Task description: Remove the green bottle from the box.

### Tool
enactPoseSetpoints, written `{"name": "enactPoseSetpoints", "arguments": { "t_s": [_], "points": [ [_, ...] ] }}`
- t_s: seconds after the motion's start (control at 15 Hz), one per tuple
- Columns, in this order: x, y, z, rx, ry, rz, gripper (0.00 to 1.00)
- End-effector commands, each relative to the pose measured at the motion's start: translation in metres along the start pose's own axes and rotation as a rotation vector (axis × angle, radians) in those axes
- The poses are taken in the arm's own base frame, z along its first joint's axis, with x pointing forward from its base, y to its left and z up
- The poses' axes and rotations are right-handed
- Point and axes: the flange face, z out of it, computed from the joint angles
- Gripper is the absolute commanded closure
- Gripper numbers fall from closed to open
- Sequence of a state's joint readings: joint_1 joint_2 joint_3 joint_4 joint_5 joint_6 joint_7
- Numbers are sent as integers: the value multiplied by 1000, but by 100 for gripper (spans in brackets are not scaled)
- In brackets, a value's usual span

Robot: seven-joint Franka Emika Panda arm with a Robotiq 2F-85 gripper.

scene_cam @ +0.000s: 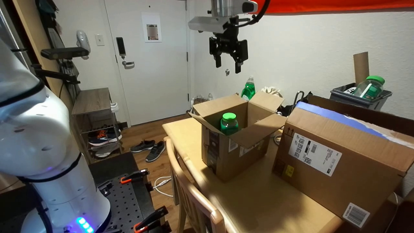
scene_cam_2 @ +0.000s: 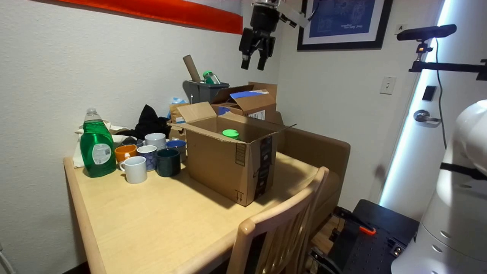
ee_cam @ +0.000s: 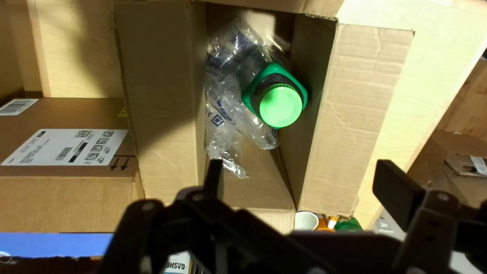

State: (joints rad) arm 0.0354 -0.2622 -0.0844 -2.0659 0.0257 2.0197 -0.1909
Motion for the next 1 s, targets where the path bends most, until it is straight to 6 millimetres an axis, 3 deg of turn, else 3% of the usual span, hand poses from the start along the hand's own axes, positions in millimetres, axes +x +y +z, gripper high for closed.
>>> {"name": "enactPoseSetpoints", "arguments": {
  "t_s": [0.0, 0.07, 0.27, 0.53, 0.67, 0.93],
  "points": [
    [1, 0, -1, 0, 1, 0, 0],
    [-2, -5, 3, 0, -2, -2, 0],
    [15, -25, 24, 48, -48, -45, 0],
    [43, -49, 70, 96, -133, -77, 0],
    [54, -49, 90, 83, -163, -47, 0],
    [71, -39, 111, 65, -196, 35, 0]
  ]
}}
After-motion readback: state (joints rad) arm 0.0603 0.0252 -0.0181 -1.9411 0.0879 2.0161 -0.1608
